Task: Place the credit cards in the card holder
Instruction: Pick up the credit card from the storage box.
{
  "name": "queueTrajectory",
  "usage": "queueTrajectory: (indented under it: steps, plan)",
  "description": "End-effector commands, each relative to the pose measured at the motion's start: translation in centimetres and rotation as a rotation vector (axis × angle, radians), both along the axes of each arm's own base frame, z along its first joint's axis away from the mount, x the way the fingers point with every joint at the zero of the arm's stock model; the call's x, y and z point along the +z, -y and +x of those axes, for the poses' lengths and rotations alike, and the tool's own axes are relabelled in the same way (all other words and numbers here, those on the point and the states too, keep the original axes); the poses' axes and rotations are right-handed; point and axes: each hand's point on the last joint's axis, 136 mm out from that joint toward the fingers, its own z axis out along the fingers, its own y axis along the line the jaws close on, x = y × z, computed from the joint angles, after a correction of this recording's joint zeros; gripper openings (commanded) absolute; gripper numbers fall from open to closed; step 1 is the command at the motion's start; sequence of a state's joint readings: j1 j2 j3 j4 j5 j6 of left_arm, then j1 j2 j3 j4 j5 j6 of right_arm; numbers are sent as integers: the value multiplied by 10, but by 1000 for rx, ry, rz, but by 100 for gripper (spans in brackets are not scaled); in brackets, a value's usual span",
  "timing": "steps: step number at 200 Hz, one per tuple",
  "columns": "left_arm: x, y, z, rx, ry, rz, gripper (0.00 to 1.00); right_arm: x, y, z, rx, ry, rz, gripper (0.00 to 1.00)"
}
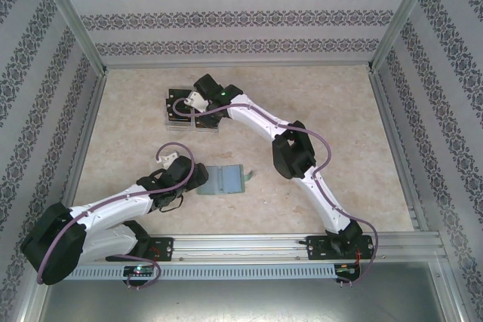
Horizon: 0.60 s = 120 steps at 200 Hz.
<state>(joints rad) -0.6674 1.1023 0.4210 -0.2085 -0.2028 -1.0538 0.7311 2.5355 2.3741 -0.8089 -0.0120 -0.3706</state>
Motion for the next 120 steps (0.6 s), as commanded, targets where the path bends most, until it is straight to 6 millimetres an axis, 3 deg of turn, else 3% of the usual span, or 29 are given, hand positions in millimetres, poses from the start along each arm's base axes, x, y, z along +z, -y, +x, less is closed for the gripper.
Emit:
queueTrajectory:
  steps: [1, 36, 67, 120]
  plan:
    - [-2, -3, 2, 25, 9, -3, 100, -6, -4, -5, 21, -15, -16, 30]
    - [-3, -4, 1, 25, 7, -5, 100, -13, -5, -6, 31, -26, -26, 24]
    - [-4, -4, 1, 26, 8, -4, 100, -10, -7, -6, 41, -22, -24, 14]
    - [-5, -4, 1, 26, 7, -4, 100, -5, -6, -9, 66, -19, -29, 7]
